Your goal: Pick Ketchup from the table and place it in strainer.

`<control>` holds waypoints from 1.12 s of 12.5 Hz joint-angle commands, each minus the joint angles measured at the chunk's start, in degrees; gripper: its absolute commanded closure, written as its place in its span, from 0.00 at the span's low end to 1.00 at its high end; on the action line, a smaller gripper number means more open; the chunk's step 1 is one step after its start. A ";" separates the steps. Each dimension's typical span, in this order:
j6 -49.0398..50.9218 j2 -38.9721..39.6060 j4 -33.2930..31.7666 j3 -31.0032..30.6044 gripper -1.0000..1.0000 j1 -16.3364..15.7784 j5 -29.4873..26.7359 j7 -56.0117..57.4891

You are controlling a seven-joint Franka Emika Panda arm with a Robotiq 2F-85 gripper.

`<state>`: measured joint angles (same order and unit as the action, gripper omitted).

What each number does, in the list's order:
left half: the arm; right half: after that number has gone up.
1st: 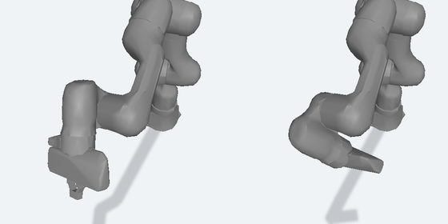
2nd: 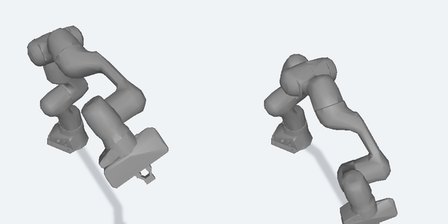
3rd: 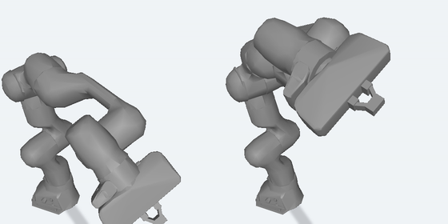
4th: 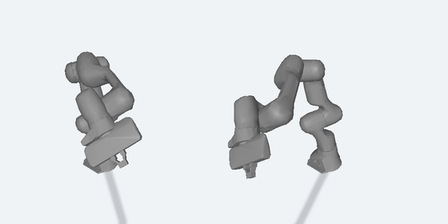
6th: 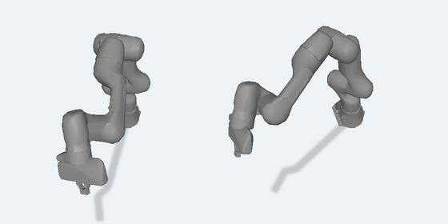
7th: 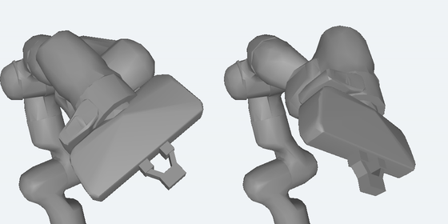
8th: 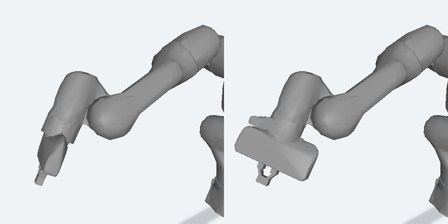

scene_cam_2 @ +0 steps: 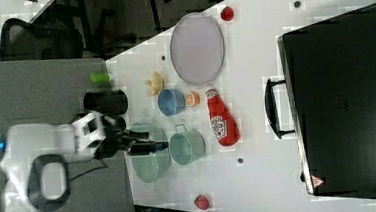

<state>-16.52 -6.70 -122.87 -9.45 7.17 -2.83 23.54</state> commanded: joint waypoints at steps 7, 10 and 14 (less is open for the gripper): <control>-21.57 1.68 -13.79 -0.44 0.00 0.00 0.14 29.76; -27.57 6.23 -16.84 -0.47 0.00 -0.01 0.14 29.76; -36.57 15.12 -17.09 -0.53 0.00 -0.05 0.27 30.03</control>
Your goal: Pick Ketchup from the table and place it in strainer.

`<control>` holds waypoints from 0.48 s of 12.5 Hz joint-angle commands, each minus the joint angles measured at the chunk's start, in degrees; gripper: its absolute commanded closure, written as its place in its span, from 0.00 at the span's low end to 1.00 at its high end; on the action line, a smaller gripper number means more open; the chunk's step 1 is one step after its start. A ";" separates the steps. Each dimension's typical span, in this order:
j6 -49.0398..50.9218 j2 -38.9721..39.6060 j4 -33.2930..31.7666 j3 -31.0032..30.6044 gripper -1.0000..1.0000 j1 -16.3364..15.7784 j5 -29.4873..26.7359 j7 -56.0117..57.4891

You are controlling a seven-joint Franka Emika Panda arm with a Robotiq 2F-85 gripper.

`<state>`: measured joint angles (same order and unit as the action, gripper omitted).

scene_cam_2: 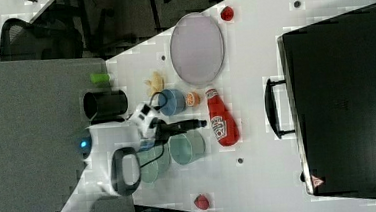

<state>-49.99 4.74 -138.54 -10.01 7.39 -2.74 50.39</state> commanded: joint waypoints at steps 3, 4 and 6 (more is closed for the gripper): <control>-9.73 9.34 -1.46 0.03 0.00 -0.28 2.20 3.22; -11.09 10.76 -1.48 0.12 0.00 -0.25 2.21 3.20; -13.71 13.16 -1.54 0.09 0.00 -0.27 2.21 3.21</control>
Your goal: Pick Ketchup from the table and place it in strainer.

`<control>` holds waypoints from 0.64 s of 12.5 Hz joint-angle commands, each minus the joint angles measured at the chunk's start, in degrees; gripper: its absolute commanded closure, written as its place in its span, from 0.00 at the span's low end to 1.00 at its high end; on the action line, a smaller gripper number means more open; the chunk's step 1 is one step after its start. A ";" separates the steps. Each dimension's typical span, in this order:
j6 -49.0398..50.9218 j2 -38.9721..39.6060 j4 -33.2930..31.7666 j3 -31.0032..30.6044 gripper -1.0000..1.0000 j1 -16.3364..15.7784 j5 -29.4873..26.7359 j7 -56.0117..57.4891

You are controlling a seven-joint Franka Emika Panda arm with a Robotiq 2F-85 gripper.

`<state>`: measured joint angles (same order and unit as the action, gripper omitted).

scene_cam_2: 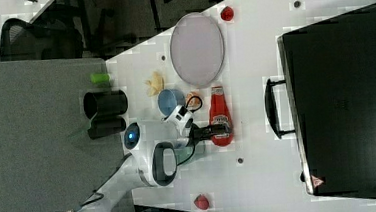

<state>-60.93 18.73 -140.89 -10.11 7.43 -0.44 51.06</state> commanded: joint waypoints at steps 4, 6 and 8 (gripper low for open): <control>-4.83 1.21 0.05 0.51 0.16 -0.31 -0.09 2.54; -4.77 0.79 0.08 0.47 0.36 -0.30 -0.09 2.51; -4.04 -1.25 0.08 0.00 0.36 -0.31 -0.14 2.49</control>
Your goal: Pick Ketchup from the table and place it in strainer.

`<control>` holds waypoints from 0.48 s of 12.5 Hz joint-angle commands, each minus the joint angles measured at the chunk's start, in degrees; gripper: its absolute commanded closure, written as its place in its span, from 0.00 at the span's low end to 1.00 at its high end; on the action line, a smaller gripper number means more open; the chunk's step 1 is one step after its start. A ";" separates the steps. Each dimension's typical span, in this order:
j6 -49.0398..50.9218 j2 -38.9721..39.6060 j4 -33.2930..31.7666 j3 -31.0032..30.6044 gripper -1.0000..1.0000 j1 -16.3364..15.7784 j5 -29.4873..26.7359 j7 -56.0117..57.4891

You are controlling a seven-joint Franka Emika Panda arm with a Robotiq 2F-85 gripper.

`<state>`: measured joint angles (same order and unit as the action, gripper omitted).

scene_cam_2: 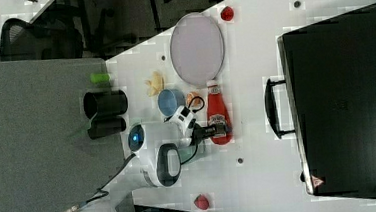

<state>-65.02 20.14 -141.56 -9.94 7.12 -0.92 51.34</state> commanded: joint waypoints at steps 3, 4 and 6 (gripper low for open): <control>4.47 -10.11 1.24 -1.36 0.36 -0.04 0.16 1.26; 7.80 -13.34 1.78 -2.17 0.36 -0.08 0.11 1.06; 16.87 -19.91 3.98 -3.99 0.36 -0.16 -0.09 -1.63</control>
<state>-48.99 4.28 -141.00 -12.60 7.81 -0.67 50.95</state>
